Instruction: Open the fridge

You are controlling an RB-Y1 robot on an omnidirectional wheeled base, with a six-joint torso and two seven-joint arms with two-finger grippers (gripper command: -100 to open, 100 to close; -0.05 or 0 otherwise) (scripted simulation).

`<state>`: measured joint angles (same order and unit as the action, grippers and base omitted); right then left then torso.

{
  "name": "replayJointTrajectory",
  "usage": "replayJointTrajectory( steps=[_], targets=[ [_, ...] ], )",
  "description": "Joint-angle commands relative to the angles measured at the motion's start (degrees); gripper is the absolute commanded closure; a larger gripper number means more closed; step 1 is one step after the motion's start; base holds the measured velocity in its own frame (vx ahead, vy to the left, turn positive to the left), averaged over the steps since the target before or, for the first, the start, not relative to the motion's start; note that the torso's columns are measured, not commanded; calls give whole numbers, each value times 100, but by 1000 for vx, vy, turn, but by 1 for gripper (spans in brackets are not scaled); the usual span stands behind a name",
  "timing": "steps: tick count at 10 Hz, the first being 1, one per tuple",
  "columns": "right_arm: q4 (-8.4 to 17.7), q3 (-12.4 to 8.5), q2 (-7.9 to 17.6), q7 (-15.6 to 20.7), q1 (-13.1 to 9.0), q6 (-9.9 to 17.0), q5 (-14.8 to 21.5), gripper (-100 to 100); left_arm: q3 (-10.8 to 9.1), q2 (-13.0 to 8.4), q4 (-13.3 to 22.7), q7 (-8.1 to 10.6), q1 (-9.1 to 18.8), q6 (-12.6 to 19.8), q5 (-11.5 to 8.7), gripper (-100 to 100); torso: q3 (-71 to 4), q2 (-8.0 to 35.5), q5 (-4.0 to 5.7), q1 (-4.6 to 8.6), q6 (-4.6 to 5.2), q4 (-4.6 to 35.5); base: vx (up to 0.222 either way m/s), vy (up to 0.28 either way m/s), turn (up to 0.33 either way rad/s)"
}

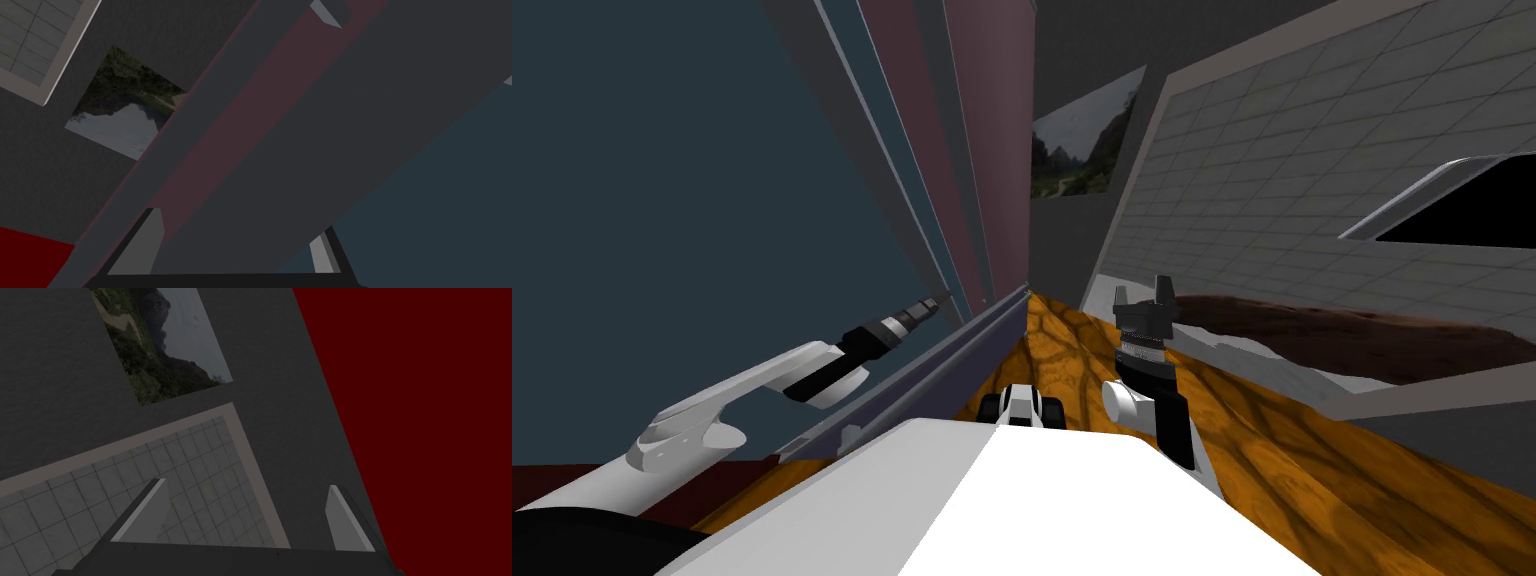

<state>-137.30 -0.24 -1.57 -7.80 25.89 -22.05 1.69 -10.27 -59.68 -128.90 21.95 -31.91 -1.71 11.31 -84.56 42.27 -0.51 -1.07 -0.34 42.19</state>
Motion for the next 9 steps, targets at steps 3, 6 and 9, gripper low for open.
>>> replayJointTrajectory(
  steps=[3, 6, 9],
  targets=[
    [0, 0, 0, 0, -2, 0, 0, 0, 217, -304, -689, 73, -216, -250, 202, 100, 22, 27, 26, 76, 14, 5, -116, 57, -35],
    [0, 0, 0, 0, -2, 0, 0, 0, 348, -486, -1103, 117, -345, -399, 323, 100, 11, 31, 42, 86, 6, 19, -129, 36, -14],
    [0, 1, -1, 0, -1, 0, 0, 0, 435, -607, -1378, 147, -432, -499, 404, 100, -5, 19, 50, 94, -1, 27, -78, 24, -8]
  ],
)
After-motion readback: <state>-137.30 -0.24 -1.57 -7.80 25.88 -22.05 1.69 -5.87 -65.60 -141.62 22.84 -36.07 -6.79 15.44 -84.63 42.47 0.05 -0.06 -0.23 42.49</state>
